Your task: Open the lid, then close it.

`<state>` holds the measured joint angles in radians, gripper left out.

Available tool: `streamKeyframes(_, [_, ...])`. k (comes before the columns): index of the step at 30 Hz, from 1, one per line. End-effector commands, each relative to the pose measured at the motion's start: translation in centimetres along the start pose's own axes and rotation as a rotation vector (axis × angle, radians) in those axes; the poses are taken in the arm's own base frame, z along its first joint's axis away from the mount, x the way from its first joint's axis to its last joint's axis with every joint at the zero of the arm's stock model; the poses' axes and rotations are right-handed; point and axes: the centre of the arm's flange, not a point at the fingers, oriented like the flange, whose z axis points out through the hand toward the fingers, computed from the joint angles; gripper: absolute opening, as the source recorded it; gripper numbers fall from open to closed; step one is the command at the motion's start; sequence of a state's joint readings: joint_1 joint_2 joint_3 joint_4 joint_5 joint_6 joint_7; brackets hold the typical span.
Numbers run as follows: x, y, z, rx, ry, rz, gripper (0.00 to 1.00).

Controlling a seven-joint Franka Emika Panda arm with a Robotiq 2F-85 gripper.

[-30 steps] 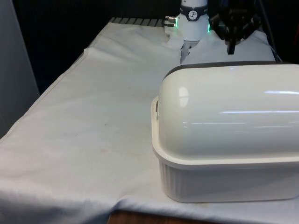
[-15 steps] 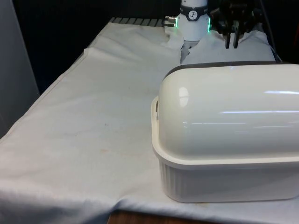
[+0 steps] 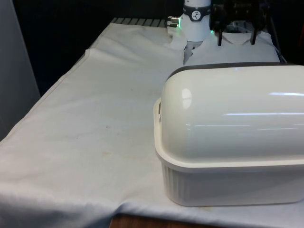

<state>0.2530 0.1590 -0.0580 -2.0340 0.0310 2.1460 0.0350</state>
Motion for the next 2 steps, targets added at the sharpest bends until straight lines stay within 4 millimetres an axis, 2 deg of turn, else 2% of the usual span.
streamKeyframes(1, [-0.07, -0.04, -0.06, -0.002, 0.006, 0.002, 0.93])
streamKeyframes(2, [-0.05, 0.02, -0.04, -0.002, 0.005, 0.002, 0.98])
